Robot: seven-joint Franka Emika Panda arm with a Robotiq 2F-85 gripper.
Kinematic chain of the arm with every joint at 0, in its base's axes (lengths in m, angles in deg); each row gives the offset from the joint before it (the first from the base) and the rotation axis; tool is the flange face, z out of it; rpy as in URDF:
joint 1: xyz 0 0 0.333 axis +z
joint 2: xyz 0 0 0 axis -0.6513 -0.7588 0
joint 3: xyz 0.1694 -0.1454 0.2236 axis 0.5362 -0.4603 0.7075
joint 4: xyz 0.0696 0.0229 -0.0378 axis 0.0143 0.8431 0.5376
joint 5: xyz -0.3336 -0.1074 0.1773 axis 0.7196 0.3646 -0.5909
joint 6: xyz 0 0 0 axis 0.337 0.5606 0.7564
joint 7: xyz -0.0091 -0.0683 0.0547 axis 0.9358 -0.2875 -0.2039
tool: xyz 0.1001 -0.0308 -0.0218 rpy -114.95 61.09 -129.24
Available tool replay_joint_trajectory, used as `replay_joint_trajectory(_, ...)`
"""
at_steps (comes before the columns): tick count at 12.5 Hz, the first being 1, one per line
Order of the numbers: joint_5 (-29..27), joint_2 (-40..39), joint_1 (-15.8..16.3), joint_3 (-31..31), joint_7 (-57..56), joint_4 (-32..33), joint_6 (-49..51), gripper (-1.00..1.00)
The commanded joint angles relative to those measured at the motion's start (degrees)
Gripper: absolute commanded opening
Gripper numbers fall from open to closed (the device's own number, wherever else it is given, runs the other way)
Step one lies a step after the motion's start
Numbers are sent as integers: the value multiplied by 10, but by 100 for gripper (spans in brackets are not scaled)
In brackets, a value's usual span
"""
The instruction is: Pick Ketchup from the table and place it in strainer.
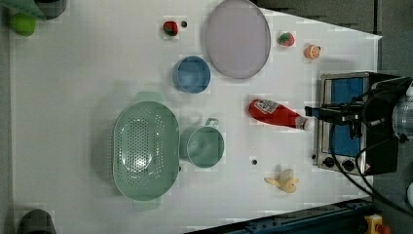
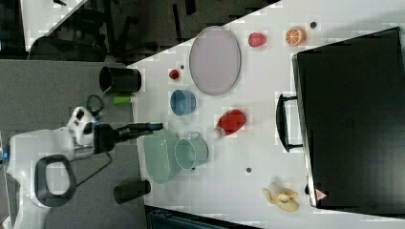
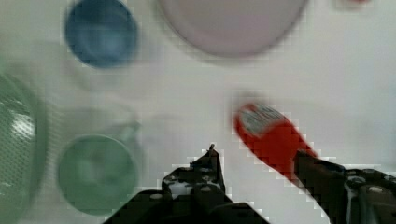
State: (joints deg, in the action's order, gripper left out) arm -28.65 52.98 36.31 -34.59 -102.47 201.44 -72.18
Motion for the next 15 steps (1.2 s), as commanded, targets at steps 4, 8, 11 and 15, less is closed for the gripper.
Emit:
replay_joint_trajectory(4,-13,-42,39,128,264,-4,-9,16)
replay_joint_trajectory(8,-12,-108,50,212,399,-4,-103,16)
replay_joint_trajectory(11,-6,-176,62,251,503,-3,-171,16)
replay_joint_trajectory(15,59,-264,76,249,540,-2,-257,16)
